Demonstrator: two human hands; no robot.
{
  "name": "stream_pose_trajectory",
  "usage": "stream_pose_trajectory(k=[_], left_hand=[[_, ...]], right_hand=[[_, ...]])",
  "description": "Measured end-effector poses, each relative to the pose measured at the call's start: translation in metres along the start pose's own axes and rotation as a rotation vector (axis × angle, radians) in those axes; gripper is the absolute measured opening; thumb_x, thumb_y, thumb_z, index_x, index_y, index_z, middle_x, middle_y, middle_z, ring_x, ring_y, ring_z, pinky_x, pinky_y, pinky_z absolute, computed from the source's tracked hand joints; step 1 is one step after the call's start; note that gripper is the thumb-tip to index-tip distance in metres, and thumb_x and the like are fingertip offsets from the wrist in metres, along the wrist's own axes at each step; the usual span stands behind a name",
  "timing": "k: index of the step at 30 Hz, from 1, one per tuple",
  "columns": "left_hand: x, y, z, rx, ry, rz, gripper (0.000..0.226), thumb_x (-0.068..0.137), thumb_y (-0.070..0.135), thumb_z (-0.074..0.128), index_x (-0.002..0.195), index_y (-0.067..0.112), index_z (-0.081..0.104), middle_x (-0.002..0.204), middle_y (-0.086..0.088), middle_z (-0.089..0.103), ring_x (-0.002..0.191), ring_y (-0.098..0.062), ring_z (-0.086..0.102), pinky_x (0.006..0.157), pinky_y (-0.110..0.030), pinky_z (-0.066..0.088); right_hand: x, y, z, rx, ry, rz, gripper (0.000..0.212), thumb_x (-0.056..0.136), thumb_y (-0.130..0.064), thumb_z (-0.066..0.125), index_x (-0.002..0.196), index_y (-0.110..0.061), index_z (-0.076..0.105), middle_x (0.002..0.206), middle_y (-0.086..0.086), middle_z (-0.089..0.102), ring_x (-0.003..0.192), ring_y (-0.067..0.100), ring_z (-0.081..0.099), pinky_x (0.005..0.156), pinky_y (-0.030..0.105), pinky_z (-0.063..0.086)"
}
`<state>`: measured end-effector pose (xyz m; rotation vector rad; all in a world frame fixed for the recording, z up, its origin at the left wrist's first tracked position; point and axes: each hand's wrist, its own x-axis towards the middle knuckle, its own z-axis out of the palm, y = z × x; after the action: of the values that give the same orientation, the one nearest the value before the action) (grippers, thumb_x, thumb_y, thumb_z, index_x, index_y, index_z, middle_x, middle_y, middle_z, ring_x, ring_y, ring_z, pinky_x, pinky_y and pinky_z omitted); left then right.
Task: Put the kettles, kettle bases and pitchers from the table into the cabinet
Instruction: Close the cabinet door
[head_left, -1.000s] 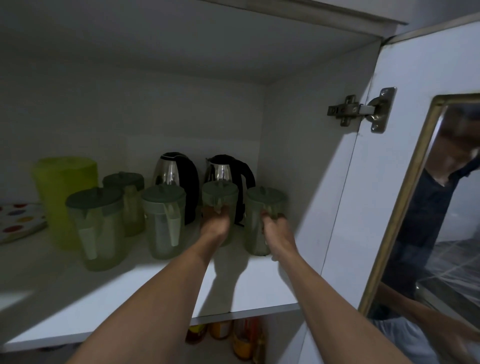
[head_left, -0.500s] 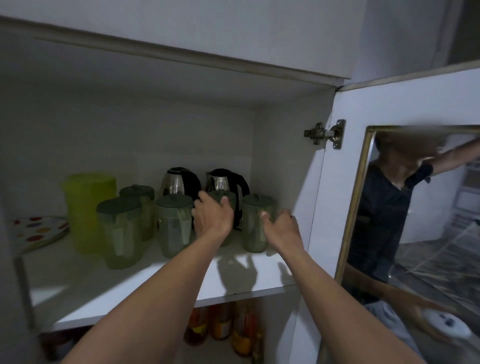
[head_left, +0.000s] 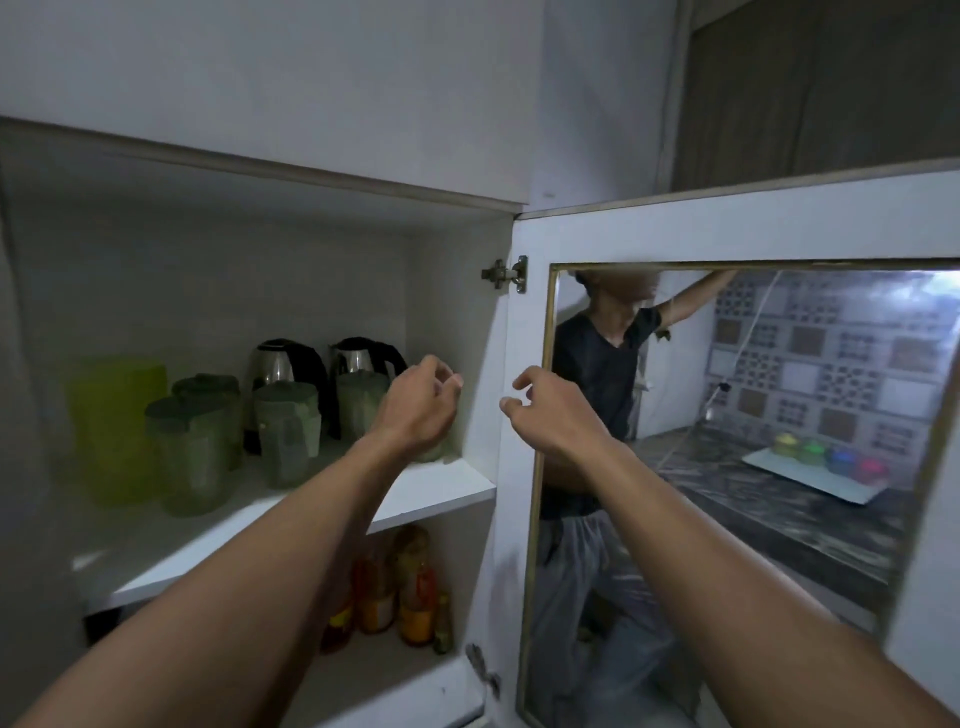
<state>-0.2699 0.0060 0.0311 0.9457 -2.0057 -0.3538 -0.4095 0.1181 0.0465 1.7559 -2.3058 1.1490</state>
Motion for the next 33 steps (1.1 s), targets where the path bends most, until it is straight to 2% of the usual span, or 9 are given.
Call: stream_pose_trajectory(k=[4,7,13,17,22,24,29,31,33], left_hand=[[-0.025,0.054,0.006,-0.076,-0.031,0.09,0.028,0.102,0.037,0.046,0.115,0.017,0.058,0.115,-0.005,0.064,0.098,-0.02,0.06,0.088,-0.043,0.053],[-0.034,0.104,0.016,-0.126,-0.059,0.152,0.028,0.102,0.039,0.046,0.12,0.02,0.056,0.12,-0.004,0.063,0.104,-0.021,0.06,0.091,-0.046,0.054],[-0.046,0.211,0.049,-0.228,-0.104,0.287,0.029,0.1,0.037,0.051,0.123,0.02,0.055,0.125,-0.004,0.061,0.111,-0.024,0.06,0.097,-0.045,0.052],[-0.063,0.262,0.078,-0.299,-0.087,0.366,0.037,0.101,0.035,0.051,0.134,0.02,0.051,0.136,-0.006,0.056,0.119,-0.023,0.057,0.098,-0.036,0.046],[-0.088,0.314,0.131,-0.318,-0.152,0.4,0.056,0.098,0.057,0.039,0.147,0.03,0.035,0.154,-0.003,0.04,0.139,-0.029,0.042,0.11,-0.054,0.04],[-0.099,0.337,0.149,-0.271,-0.163,0.413,0.064,0.095,0.067,0.031,0.152,0.037,0.024,0.163,-0.003,0.026,0.148,-0.03,0.03,0.114,-0.058,0.033],[-0.129,0.369,0.176,-0.175,-0.182,0.427,0.075,0.095,0.07,0.033,0.158,0.038,0.006,0.168,-0.007,-0.004,0.155,-0.028,-0.002,0.121,-0.049,0.014],[-0.137,0.374,0.187,-0.13,-0.168,0.416,0.082,0.093,0.073,0.032,0.158,0.038,-0.002,0.168,-0.007,-0.011,0.154,-0.029,-0.008,0.122,-0.05,0.01],[-0.144,0.376,0.196,-0.091,-0.181,0.402,0.087,0.09,0.076,0.031,0.157,0.038,-0.01,0.167,-0.007,-0.016,0.154,-0.029,-0.01,0.123,-0.052,0.009]], right_hand=[[-0.047,0.001,-0.063,-0.097,0.099,-0.007,0.035,0.099,-0.031,0.06,0.128,-0.012,0.059,0.119,0.007,0.067,0.103,0.024,0.064,0.085,0.036,0.052],[-0.075,0.006,-0.117,-0.165,0.181,-0.02,0.032,0.099,-0.028,0.059,0.128,-0.012,0.059,0.109,0.002,0.061,0.094,0.018,0.057,0.078,0.032,0.046],[-0.121,0.025,-0.228,-0.395,0.365,0.01,0.031,0.096,-0.022,0.054,0.125,-0.012,0.063,0.123,0.009,0.066,0.108,0.031,0.064,0.089,0.042,0.054],[-0.14,0.035,-0.283,-0.549,0.488,-0.036,0.04,0.094,-0.016,0.053,0.132,-0.009,0.058,0.134,0.011,0.062,0.123,0.032,0.056,0.097,0.042,0.048],[-0.138,0.065,-0.343,-0.737,0.609,-0.061,0.043,0.094,-0.02,0.052,0.135,-0.011,0.054,0.139,0.012,0.055,0.132,0.033,0.044,0.104,0.045,0.041],[-0.135,0.078,-0.362,-0.787,0.61,-0.043,0.047,0.094,-0.023,0.051,0.14,-0.011,0.05,0.147,0.014,0.048,0.14,0.034,0.036,0.111,0.048,0.037],[-0.133,0.111,-0.383,-0.747,0.474,0.089,0.062,0.102,-0.032,0.043,0.158,-0.013,0.026,0.168,0.015,0.019,0.156,0.036,0.009,0.123,0.056,0.013],[-0.132,0.123,-0.39,-0.7,0.416,0.095,0.062,0.103,-0.031,0.04,0.159,-0.01,0.023,0.167,0.015,0.019,0.154,0.037,0.016,0.122,0.055,0.021],[-0.131,0.126,-0.395,-0.659,0.424,0.073,0.054,0.102,-0.022,0.04,0.153,-0.004,0.032,0.157,0.018,0.033,0.143,0.038,0.032,0.113,0.046,0.033]])
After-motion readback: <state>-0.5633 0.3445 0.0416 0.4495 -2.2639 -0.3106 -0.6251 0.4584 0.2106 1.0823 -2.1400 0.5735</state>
